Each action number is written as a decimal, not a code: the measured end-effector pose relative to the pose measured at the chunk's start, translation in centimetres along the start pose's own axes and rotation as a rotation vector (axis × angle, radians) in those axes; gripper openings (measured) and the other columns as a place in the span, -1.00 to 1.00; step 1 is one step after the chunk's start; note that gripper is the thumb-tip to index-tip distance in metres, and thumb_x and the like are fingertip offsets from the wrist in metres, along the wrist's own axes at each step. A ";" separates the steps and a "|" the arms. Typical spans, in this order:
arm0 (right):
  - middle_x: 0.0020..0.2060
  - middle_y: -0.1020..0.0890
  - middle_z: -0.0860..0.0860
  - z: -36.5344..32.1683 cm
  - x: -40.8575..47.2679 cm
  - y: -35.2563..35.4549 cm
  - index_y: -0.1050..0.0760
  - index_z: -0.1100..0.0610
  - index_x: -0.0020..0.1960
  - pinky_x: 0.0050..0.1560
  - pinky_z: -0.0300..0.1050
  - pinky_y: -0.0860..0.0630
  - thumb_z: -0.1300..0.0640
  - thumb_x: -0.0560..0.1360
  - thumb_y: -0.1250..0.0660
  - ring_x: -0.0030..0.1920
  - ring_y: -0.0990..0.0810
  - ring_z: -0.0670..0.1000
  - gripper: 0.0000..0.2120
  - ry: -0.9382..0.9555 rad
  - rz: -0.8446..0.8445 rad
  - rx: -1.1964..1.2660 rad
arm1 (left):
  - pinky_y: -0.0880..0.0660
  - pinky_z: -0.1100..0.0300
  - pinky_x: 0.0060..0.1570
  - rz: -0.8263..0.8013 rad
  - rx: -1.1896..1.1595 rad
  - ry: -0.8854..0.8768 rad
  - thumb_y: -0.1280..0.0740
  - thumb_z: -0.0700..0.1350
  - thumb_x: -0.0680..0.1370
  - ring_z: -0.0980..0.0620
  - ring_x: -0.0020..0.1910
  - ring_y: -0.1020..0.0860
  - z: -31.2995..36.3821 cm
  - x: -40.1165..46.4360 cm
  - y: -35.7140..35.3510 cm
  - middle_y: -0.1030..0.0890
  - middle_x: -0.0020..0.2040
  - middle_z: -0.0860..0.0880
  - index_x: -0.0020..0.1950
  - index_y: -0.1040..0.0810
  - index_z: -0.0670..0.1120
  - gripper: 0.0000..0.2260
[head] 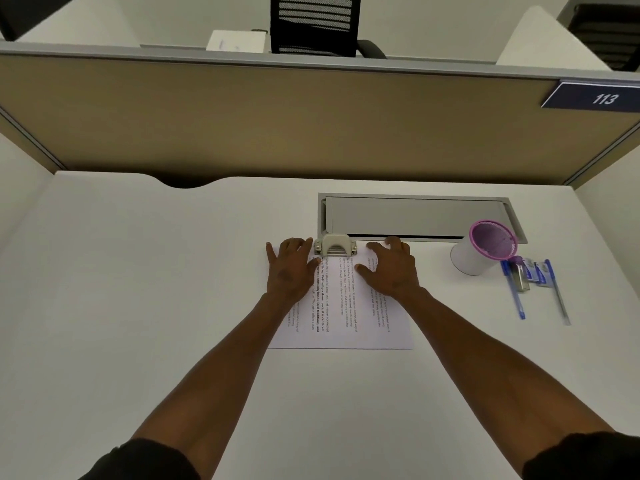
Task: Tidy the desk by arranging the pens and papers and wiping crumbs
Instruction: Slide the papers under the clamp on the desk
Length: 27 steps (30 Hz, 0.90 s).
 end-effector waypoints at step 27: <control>0.38 -0.31 0.14 -0.8 0.1 -0.2 -0.47 -0.10 0.27 0.27 0.14 -0.30 -0.20 0.45 -0.34 0.37 -0.27 0.22 -0.57 -0.024 -0.006 0.062 | 0.05 -0.38 0.45 0.054 0.001 0.008 -0.27 -0.02 0.61 -0.09 0.27 -0.44 0.1 1.8 -0.1 -0.57 0.15 -0.03 0.34 -0.54 0.06 -0.71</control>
Point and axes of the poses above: each hand's wrist, its own x-axis towards the middle knuckle, its own y-axis out of the back of the hand, z = x × y, the point moved 3 cm from there along x, towards the middle knuckle
